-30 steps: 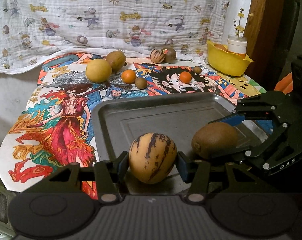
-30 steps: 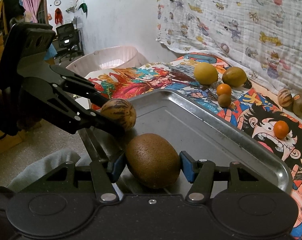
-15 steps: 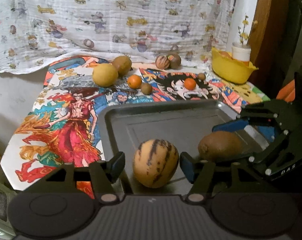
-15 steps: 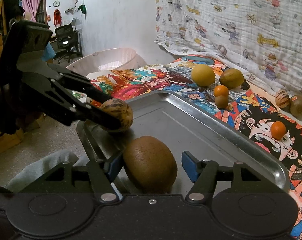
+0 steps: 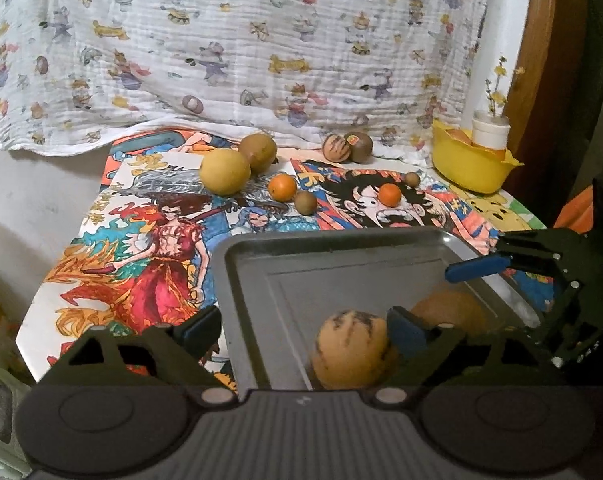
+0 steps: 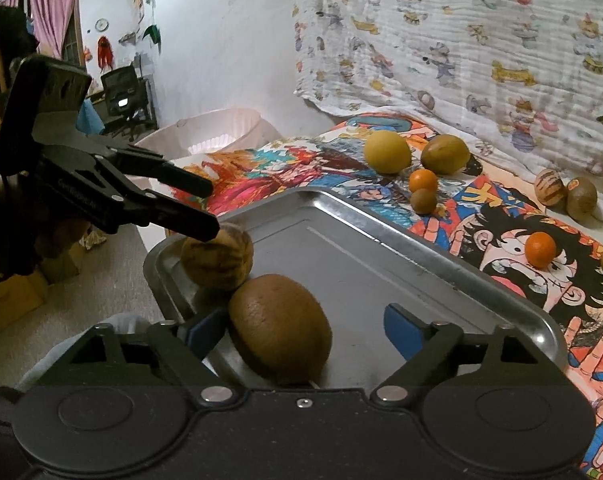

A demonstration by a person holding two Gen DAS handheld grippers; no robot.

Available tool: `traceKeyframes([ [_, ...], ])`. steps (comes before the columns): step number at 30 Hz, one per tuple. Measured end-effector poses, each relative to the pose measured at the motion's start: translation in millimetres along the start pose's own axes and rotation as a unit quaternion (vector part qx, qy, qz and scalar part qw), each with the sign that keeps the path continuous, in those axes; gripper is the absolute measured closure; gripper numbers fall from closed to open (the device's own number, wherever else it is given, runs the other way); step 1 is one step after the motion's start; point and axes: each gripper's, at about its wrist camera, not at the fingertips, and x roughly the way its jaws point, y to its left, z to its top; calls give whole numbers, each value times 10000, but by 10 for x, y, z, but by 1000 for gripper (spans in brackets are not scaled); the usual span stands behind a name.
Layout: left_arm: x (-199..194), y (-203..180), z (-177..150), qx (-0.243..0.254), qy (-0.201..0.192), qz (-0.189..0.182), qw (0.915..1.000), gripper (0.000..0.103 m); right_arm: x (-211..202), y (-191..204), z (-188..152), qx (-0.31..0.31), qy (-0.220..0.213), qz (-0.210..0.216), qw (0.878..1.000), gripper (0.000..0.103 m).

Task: Organize fruits
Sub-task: 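Carry the pepino over the tray and release it while the right tool drops the kiwi in, then move both tools back toward the remaining fruits beside the tray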

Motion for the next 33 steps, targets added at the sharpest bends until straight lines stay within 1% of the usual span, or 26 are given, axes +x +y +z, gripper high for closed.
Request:
traceKeyframes([
  [4, 35, 52, 46, -154, -28, 44, 9999, 5, -53, -89, 16, 132, -129, -1, 9998, 7],
  [8, 100, 98, 126, -252, -38, 200, 9995, 1, -89, -200, 54, 287, -254, -34, 9993, 5],
  [15, 258, 151, 330, -411, 64, 345, 9985, 1, -171, -457, 208, 464, -486, -486, 9966, 1],
  [21, 437, 88, 558, -259, 176, 319, 9990, 1, -199, -686, 350, 476, -641, -988, 9919, 1],
  [26, 650, 65, 711, -299, 304, 227, 9988, 1, -155, -887, 419, 436, -653, -1272, 9888, 1],
  [33, 965, 56, 849, -319, 484, 128, 9982, 1, -16, -1128, 444, 457, -493, -1407, 9878, 1],
])
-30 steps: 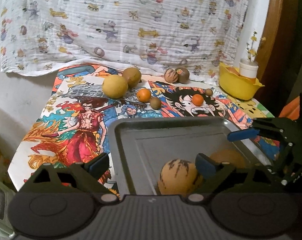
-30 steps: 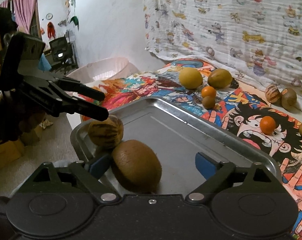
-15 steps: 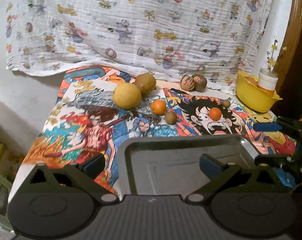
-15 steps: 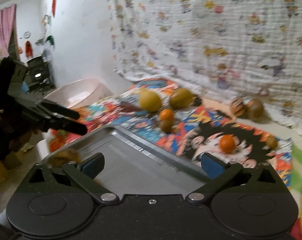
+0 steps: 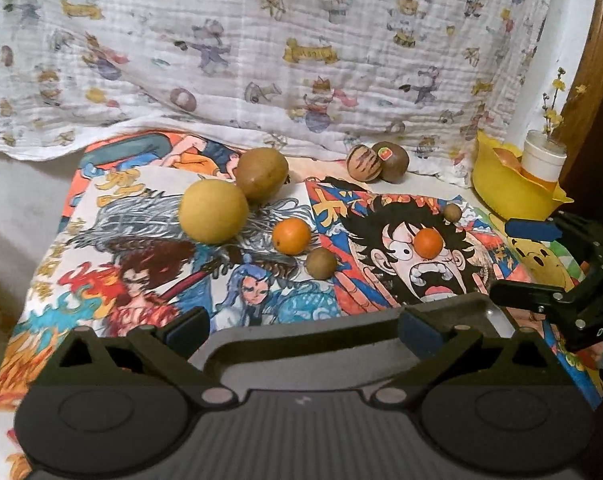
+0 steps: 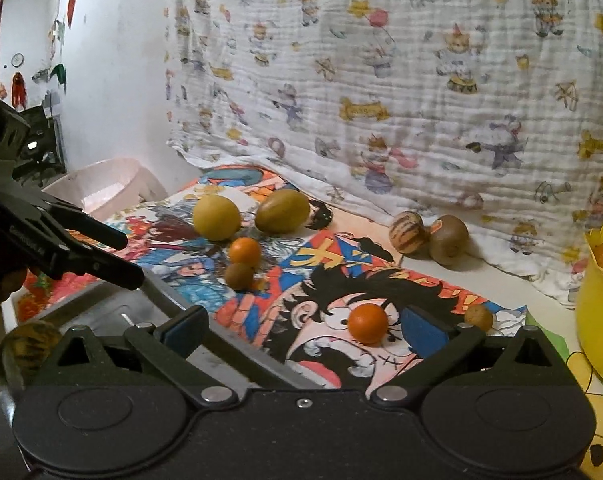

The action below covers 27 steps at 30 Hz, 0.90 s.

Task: Organize fruits
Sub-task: 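Move both tools back toward the remaining fruits beside the tray, then grasp the small brown round fruit with the left tool while the right tool grasps the orange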

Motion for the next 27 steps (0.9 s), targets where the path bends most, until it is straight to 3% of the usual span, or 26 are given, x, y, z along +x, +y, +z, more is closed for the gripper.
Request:
traceKeyframes([
  [13, 473, -86, 195, -131, 226, -205, 9994, 1, 335, -240, -15, -10, 212, -42, 9998, 1],
  [27, 698, -89, 248, -354, 475, -364, 9976, 1, 574, -272, -34, -182, 366, 62, 9991, 1],
])
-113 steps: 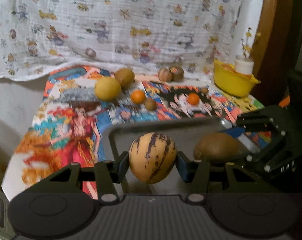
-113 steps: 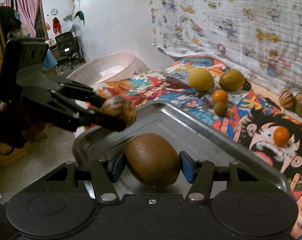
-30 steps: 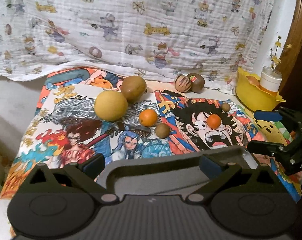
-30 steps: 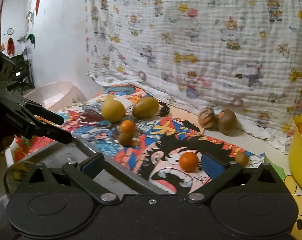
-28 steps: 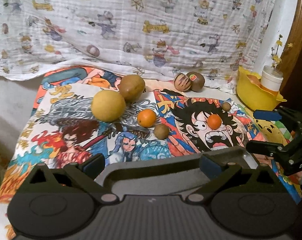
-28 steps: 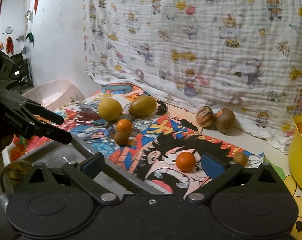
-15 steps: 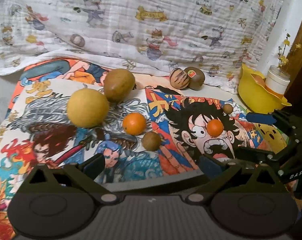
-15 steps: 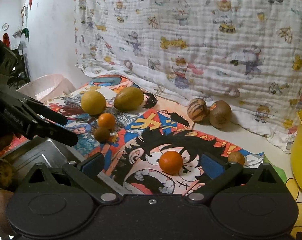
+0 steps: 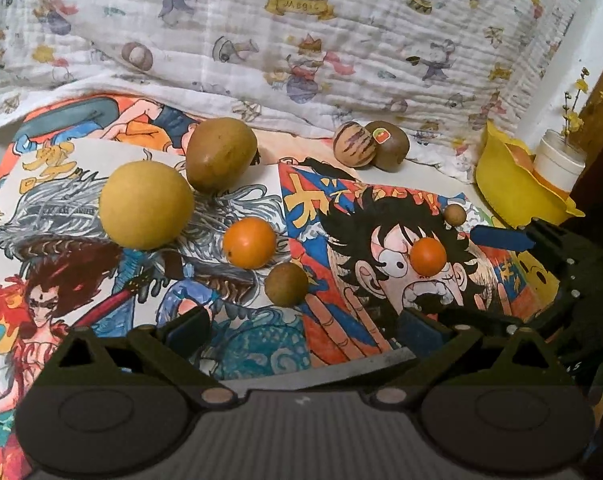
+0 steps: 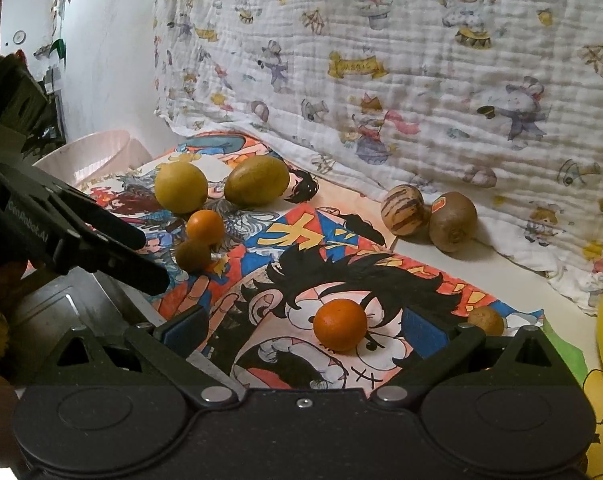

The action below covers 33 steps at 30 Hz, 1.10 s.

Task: Organize fruits
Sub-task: 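Grasp the small brown round fruit with the left tool while the right tool grasps the orange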

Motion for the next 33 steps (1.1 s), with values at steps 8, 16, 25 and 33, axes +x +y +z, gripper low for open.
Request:
traceKeyframes([
  [8, 125, -47, 75, -27, 299, 176, 9994, 3, 141, -42, 1, -2, 160, -27, 9999, 6],
  [16, 180, -90, 133, 32, 295, 447, 9986, 16, 241, -96, -18, 62, 315, -52, 9995, 20],
  [25, 192, -112, 156, 21, 190, 548, 9983, 41, 313, -116, -16, 65, 414, -128, 9990, 45],
  [33, 187, -64, 161, -71, 120, 608, 9981, 66, 307, -109, -15, -6, 354, -246, 9991, 67],
])
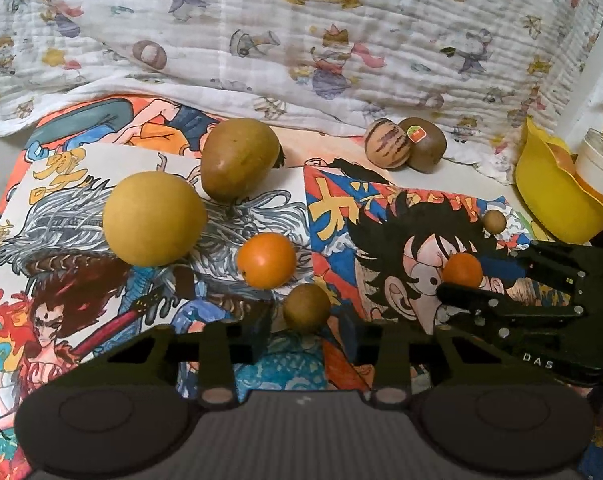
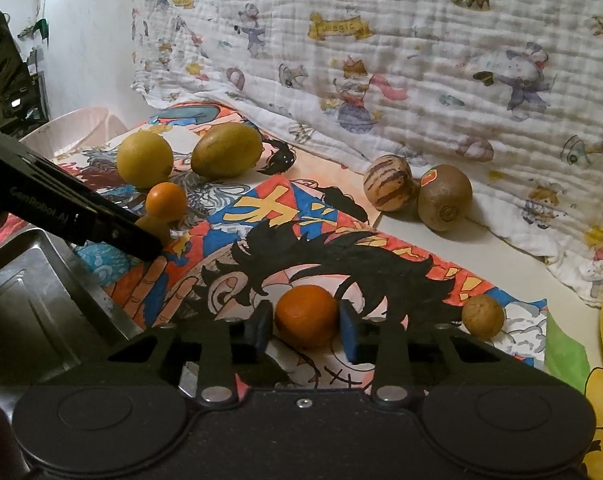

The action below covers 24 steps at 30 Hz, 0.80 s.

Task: Organize fruits
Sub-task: 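Grasp the small brown round fruit with the left tool while the right tool grasps the orange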

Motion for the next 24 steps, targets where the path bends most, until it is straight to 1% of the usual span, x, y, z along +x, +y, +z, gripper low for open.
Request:
traceKeyframes([
  [5, 0, 43, 1, -106, -15, -57, 9999, 75, -4, 5, 0, -25, -6, -4, 10000, 68],
  [10, -9, 43, 4, -137, -6, -86, 9999, 75, -62, 37, 9, -81, -38, 5, 10000, 68],
  [14, -57, 58, -18, -267, 55, -255, 9993, 76, -176, 97, 38, -201, -129, 43, 9997, 68],
  [20, -275, -21, -68, -107, -96, -381, 9992, 76, -377, 266, 115, -502, -317, 199, 9980, 68],
  [24, -462, -65, -111, 13, -210, -399, 9990, 76, -516, 440, 156, -716, -429, 359, 9959, 68],
])
